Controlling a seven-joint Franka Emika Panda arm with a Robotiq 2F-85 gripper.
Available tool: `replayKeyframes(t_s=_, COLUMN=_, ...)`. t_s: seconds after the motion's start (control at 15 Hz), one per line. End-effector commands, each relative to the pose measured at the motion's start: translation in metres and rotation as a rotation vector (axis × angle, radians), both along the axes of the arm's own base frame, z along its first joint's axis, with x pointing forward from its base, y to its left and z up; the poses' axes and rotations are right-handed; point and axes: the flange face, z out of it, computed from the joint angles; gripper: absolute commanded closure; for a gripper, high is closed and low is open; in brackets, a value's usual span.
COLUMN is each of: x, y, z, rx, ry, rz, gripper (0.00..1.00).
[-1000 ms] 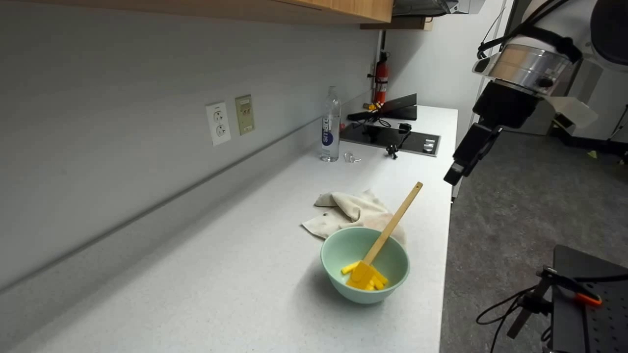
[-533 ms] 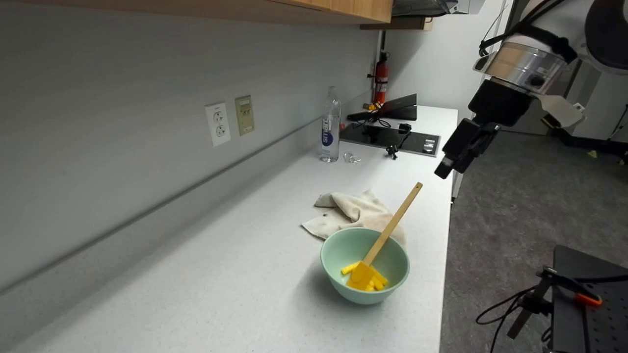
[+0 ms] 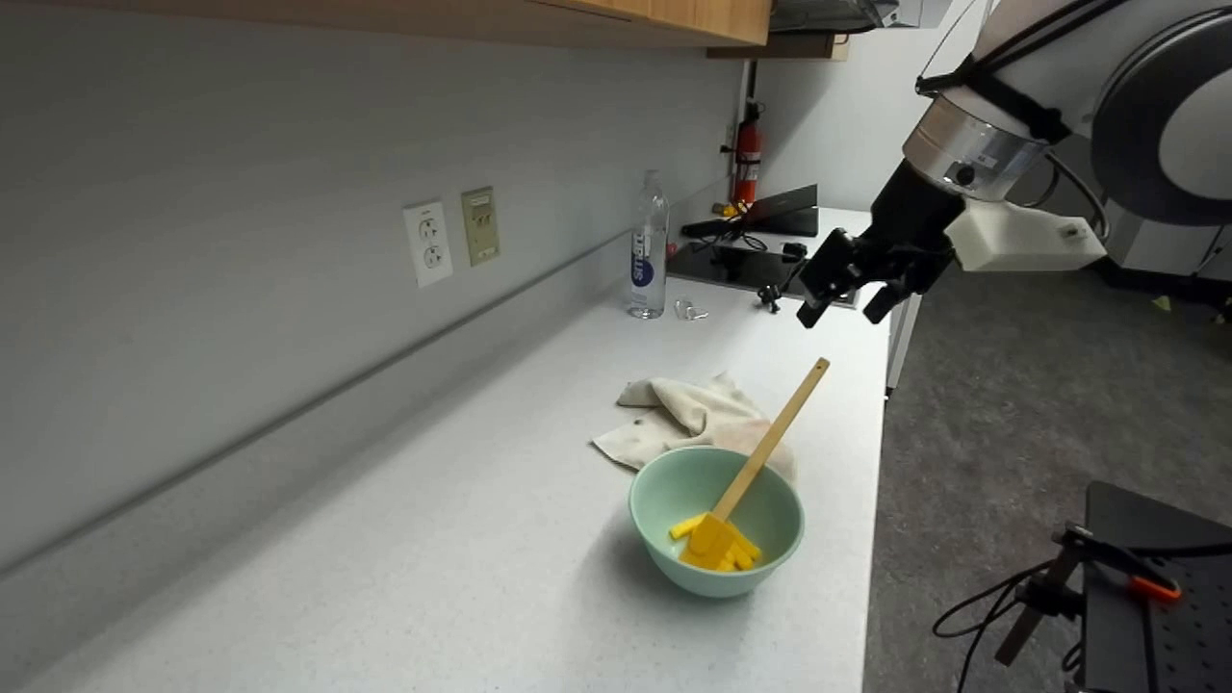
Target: Use the spatula to stir the contents in the green bowl
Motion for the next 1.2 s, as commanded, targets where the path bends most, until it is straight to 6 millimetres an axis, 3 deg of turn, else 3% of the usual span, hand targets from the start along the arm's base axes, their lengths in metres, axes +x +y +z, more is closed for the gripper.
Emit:
replayKeyframes(t_s=0.0, x=0.002, y=0.003, z=-0.001, rx=-0.014, ry=0.000, rz=-0.037, gripper=0.00)
replayKeyframes(t_s=0.2, x=0.005, y=0.013, z=0.000, rx=-0.019, ry=-0.011, rz=-0.081, gripper=0.00)
replayKeyframes(t_s=0.53, x=0.005, y=0.012, z=0.000, rx=-0.018, ry=-0.013, rz=-0.086, gripper=0.00)
replayKeyframes(t_s=1.13, x=0.031, y=0.004, z=0.027, rx=0.035, ry=0.168, rz=-0.156, gripper=0.00)
